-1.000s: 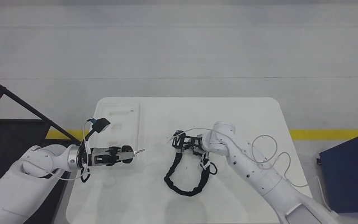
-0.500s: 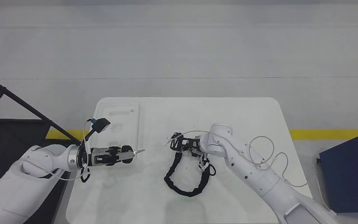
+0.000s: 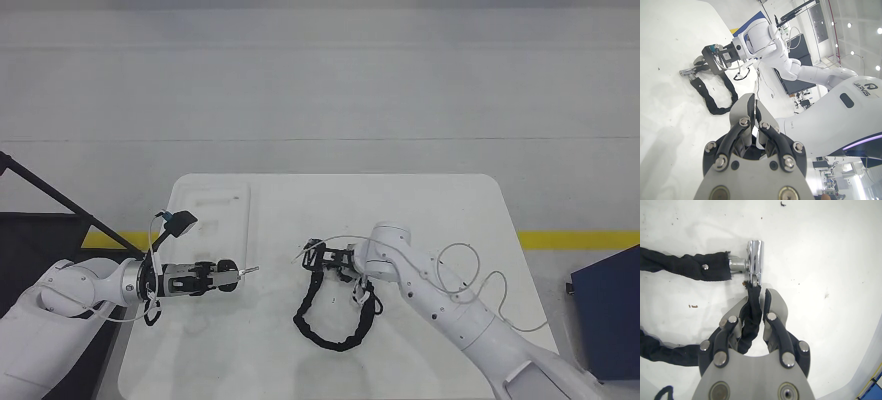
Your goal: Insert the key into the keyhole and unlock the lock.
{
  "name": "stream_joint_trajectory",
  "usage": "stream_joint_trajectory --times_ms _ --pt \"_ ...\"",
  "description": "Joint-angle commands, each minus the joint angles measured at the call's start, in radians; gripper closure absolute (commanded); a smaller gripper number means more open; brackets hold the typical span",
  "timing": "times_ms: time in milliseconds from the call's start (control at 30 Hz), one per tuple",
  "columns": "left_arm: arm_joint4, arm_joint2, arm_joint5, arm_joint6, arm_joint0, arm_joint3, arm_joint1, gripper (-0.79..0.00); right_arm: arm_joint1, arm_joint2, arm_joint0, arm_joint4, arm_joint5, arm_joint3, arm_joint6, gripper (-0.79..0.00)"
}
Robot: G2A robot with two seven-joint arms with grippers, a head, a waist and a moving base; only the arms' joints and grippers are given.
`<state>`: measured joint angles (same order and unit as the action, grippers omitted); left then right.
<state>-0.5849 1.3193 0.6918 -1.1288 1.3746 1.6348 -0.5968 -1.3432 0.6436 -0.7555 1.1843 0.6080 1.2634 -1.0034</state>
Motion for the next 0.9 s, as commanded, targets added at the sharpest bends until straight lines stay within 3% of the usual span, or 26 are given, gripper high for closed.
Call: stream_joint_trajectory --times_ms 0,667,867 --pt "0.000 0.000 0.000 0.000 0.000 0.000 0.000 0.000 -0.001 -0.001 0.000 0.001 -0.002 0.001 0.001 -0.231" --pt "0.000 0.000 0.000 0.000 0.000 0.000 0.000 0.000 0.013 0.026 -0.029 0.032 0.013 0.065 -0.010 -0.259" --pt "0.000 0.000 0.000 0.000 0.000 0.000 0.000 0.000 0.006 0.011 -0.019 0.044 0.017 0.049 0.006 -0.326"
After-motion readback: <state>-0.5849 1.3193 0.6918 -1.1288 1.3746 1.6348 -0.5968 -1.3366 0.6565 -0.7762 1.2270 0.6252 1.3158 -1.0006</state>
